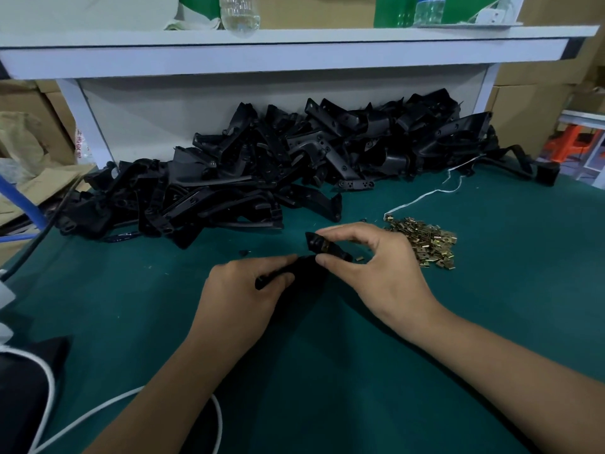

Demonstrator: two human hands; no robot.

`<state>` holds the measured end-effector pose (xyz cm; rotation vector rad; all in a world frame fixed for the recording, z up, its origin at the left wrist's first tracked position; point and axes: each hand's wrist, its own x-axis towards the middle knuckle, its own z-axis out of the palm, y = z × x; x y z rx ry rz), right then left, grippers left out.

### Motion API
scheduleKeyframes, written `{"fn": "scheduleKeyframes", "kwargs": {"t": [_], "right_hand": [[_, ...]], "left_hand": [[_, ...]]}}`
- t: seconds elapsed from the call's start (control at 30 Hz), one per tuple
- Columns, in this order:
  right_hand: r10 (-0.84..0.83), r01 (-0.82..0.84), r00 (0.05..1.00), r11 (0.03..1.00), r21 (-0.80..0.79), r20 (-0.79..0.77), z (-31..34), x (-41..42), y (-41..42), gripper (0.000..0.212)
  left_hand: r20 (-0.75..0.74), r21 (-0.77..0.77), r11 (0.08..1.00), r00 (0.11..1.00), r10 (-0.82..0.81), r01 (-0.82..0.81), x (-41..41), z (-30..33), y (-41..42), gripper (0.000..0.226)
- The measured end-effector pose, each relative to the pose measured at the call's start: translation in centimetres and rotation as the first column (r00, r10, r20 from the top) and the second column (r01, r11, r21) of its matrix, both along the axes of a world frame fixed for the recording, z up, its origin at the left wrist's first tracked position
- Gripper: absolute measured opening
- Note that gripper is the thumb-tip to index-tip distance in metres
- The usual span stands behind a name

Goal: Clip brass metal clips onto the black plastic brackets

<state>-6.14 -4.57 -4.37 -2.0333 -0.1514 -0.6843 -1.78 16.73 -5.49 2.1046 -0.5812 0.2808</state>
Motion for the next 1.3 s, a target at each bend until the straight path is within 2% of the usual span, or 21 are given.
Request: {"fn": "scheduleKeyframes", "kwargs": {"t": [0.1, 0.2, 0.27, 0.4, 0.57, 0.83, 1.0, 1.1, 1.3], "right_hand": [[-0.019, 0.025, 0.999, 0.981, -0.190, 0.029, 0.8, 0.5, -1.9, 0.025], [-0.264, 0.267, 0.963, 0.899, -0.346, 0.058, 1.4, 1.2, -6.1, 0.020], [-0.395, 0.362, 0.918, 0.819, -0.446, 0.020, 1.0, 1.6, -8.8, 0.020], [-0.412, 0.305, 0.908, 0.777, -0.550, -0.079, -0.2, 2.2, -10.7, 0.026], [-0.433, 0.271, 0.894, 0.725, -0.633, -0.113, -0.6, 2.9, -9.8, 0.020], [-0.329, 0.206, 0.942, 0.734, -0.648, -0.073, 0.1, 2.6, -9.1, 0.008], [-0.148, 0.035, 0.976, 0.835, -0.550, -0.162, 0.0, 2.3, -7.7, 0.008], [-0.015, -0.102, 0.980, 0.821, -0.562, -0.200, 0.3, 1.8, -7.4, 0.016], [-0.023, -0.087, 0.983, 0.820, -0.566, -0.185, 0.3, 1.8, -7.7, 0.012]], "left_hand": [[0.017, 0.021, 0.998, 0.998, 0.054, -0.055, 0.3, -0.1, 0.2, 0.030], [0.016, 0.038, 0.993, 0.993, 0.114, -0.115, 0.7, -0.2, 0.3, 0.029], [0.019, 0.056, 0.989, 0.991, 0.135, -0.135, 0.8, -0.4, 0.2, 0.029], [-0.026, 0.051, 0.990, 0.991, 0.134, -0.133, 1.1, -0.6, 0.2, 0.027], [-0.056, 0.040, 0.992, 0.991, 0.120, -0.118, 1.3, -0.8, 0.3, 0.026], [-0.061, 0.050, 0.993, 0.992, 0.108, -0.105, 1.3, -0.9, 0.4, 0.027], [-0.062, 0.043, 0.993, 0.992, 0.113, -0.111, 1.5, -1.0, 0.4, 0.027], [-0.055, 0.042, 0.993, 0.992, 0.111, -0.108, 1.5, -1.0, 0.4, 0.027], [-0.047, 0.035, 0.994, 0.993, 0.109, -0.108, 1.5, -1.1, 0.5, 0.027]]}}
